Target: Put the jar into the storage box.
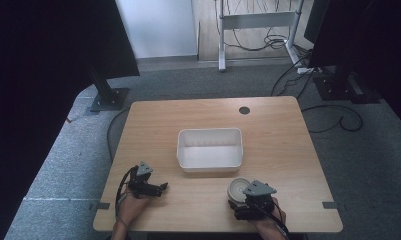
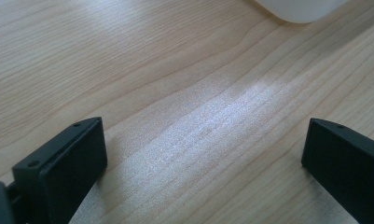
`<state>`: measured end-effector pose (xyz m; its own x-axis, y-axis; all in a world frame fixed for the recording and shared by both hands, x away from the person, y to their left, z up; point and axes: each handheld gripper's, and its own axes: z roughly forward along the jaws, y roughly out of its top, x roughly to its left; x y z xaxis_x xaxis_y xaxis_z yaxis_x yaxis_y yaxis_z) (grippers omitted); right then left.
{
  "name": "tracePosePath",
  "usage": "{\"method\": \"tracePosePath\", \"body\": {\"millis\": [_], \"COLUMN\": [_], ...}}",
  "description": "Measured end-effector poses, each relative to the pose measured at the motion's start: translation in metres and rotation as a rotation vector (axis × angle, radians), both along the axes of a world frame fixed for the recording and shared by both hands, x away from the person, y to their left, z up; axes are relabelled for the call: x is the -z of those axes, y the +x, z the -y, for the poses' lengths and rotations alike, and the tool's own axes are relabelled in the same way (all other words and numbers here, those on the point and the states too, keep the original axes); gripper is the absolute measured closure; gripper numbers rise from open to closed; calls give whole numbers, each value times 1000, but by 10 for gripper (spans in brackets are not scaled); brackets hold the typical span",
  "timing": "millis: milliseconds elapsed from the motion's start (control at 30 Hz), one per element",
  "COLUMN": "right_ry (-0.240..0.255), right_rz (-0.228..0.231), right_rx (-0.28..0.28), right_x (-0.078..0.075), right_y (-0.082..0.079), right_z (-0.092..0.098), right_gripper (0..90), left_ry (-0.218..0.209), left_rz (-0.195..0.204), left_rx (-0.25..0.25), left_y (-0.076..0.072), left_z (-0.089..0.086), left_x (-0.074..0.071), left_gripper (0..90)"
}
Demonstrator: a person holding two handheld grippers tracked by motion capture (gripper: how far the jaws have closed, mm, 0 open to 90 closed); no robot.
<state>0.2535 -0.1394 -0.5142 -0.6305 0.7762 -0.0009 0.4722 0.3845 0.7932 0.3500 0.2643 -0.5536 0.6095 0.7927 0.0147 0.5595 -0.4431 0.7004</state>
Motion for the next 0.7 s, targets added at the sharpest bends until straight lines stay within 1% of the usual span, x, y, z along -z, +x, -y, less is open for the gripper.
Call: {"method": "tracePosePath", "body": {"millis": [433,700], "right_ry": [12,16], "right_rz": [-3,4], "right_rx": [19,6], "right_x": [-8,-10], "right_y": [13,23], "right_z": [-6,-15], "right_gripper": [90,90], "left_ry": [0,0], "left_rz": [0,0], "left_rx": [1,1], "left_y": [0,0], "left_z": [0,0], "left_x": [0,0], "left_gripper": [0,0]}}
